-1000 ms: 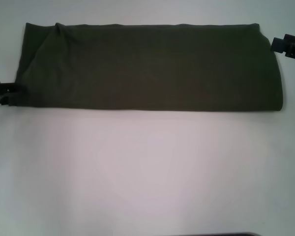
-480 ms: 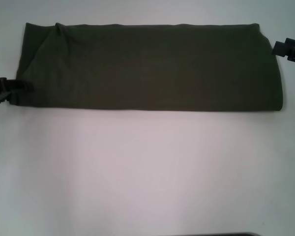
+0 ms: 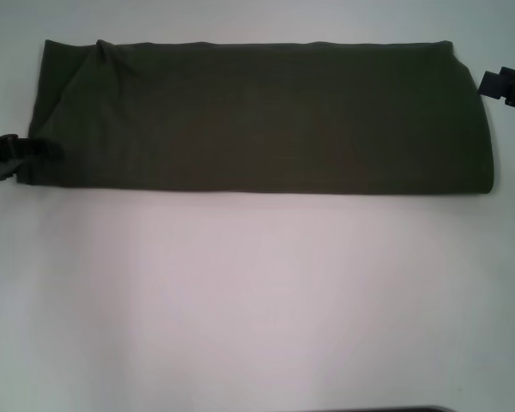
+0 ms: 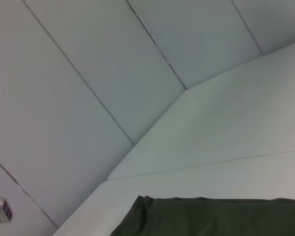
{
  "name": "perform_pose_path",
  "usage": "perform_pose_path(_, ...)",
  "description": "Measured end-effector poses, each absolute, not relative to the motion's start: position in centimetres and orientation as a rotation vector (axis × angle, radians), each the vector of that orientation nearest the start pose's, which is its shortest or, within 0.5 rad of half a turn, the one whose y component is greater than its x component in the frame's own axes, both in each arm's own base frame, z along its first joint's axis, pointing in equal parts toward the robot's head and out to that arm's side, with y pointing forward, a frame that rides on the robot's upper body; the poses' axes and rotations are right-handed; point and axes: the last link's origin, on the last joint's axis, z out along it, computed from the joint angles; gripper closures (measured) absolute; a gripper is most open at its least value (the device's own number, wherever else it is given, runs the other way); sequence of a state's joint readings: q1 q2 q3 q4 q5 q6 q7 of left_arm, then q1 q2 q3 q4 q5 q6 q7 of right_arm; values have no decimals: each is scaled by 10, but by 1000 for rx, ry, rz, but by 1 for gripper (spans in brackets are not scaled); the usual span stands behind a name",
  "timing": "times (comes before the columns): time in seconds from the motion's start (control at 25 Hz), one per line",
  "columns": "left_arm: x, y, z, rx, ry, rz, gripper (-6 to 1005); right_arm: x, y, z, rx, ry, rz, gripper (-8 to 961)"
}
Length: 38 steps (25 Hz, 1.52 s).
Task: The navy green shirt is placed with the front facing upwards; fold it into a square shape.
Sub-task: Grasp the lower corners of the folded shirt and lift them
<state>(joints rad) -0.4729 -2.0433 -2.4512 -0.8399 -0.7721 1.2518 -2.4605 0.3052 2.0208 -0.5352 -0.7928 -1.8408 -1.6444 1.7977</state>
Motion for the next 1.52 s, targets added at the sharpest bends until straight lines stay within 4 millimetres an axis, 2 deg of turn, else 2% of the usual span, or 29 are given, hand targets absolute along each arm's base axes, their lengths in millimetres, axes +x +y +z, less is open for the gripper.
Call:
perform_pose_path(0.28, -335, 348, 42, -1929, -1833, -286, 337, 322, 288, 83, -2268, 1197, 956, 59)
perform_pose_path(0.48, -332, 349, 44, -1931, -1855, -213, 411, 322, 287, 84, -2266, 1199, 959, 60)
perform_pose_path(0.88, -331, 348, 44, -1949, -1851, -175, 703, 327, 286, 87, -2252, 1257, 951, 62)
perform_pose_path(1.04, -322, 347, 45, -2000, -1853, -175, 808, 335, 289, 92, -2226, 1383, 860, 63)
perform_pose_path(1.28, -309, 343, 48, -2072, -1884, -163, 991, 349, 299, 119, -2159, 1546, 696, 64)
perform_pose_path(1.4, -308, 342, 51, -2063, -1929, -167, 990, 354, 305, 127, -2128, 1619, 594, 65)
perform_pose_path(1.52, -309, 340, 56, -2036, -1982, -193, 990, 353, 310, 123, -2119, 1704, 493, 66)
